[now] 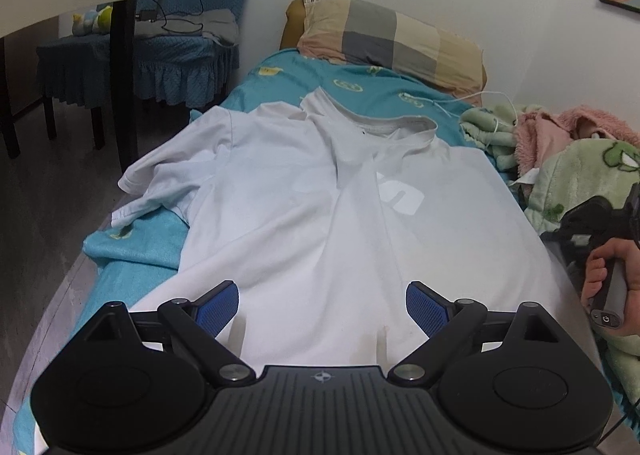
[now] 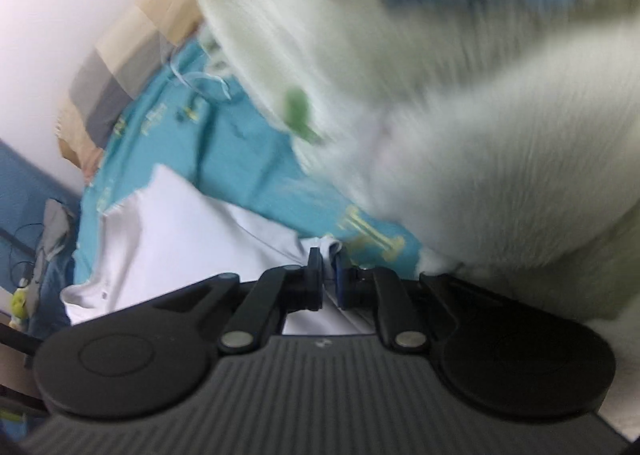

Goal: Fold clothes

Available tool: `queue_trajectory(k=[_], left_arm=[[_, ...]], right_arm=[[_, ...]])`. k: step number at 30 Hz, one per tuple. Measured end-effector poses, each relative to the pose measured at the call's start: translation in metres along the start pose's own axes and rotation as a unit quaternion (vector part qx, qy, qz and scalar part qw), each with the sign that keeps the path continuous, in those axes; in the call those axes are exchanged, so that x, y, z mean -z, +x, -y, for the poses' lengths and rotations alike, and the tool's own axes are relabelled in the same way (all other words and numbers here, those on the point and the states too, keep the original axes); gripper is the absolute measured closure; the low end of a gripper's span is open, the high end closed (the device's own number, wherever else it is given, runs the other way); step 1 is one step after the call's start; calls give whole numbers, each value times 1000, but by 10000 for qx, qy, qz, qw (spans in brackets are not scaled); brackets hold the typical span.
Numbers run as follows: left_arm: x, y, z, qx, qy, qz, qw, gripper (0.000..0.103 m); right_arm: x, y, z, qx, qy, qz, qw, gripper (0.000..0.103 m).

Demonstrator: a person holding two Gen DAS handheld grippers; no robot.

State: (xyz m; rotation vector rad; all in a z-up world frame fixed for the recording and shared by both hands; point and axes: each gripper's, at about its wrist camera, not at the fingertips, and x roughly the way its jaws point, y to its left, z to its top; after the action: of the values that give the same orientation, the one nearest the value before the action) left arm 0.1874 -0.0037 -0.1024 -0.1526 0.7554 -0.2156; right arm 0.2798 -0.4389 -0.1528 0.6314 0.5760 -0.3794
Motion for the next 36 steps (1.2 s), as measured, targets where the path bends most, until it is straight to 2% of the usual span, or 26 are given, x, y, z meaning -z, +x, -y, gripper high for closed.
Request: queue_trajectory(k=[4, 6, 7, 9, 11, 15, 17, 18, 20, 22, 25, 29, 34, 36], left_arm=[[-5, -8, -4, 10, -117, 173, 9998, 11], [-7, -12, -7, -2, -172, 257, 9995, 11], [-9, -14, -9, -12, -196, 294, 9994, 11], [-10, -17, -13, -30, -232, 356, 9991, 11], [-11, -18, -16, -50, -249, 396, 9989, 11], [-11, -19, -20, -101, -221, 461, 9986, 11], [-10, -18, -21, -105, -211, 477, 9986, 11], [-10, -18, -21, -83, -200, 478, 9986, 11], [-8, -18, -19, -48, -146, 487, 9987, 11], [-5, -20, -15, -40, -34, 509, 9987, 11], [0, -23, -7, -39, 199, 560, 9982, 12], [11, -31, 8, -35, 606, 610, 9963, 12], [22, -21, 41, -27, 1190, 574, 9912, 17], [20, -9, 61, -5, 1436, 522, 9883, 21]], right_arm=[[0, -36, -41, -369, -921, 661, 9929, 94], [8, -53, -67, -608, -1516, 885, 9826, 94], [20, -59, -84, -785, -1955, 887, 9735, 94], [53, -60, -110, -1126, -2595, 582, 9574, 94], [88, -52, -123, -1301, -2987, 49, 9454, 94], [138, -27, -129, -1241, -3371, -962, 9283, 92], [148, -33, -130, -1195, -3478, -1032, 9242, 89], [147, -41, -131, -1232, -3447, -1037, 9248, 87], [138, -61, -135, -1374, -3289, -1055, 9283, 59], [121, -91, -134, -1529, -3011, -947, 9365, 48], [95, -138, -122, -1555, -2439, -778, 9541, 47], [75, -177, -87, -1306, -1900, -336, 9725, 46], [49, -222, -43, -965, -1250, 247, 9871, 46], [40, -225, -30, -886, -1101, 473, 9888, 46]])
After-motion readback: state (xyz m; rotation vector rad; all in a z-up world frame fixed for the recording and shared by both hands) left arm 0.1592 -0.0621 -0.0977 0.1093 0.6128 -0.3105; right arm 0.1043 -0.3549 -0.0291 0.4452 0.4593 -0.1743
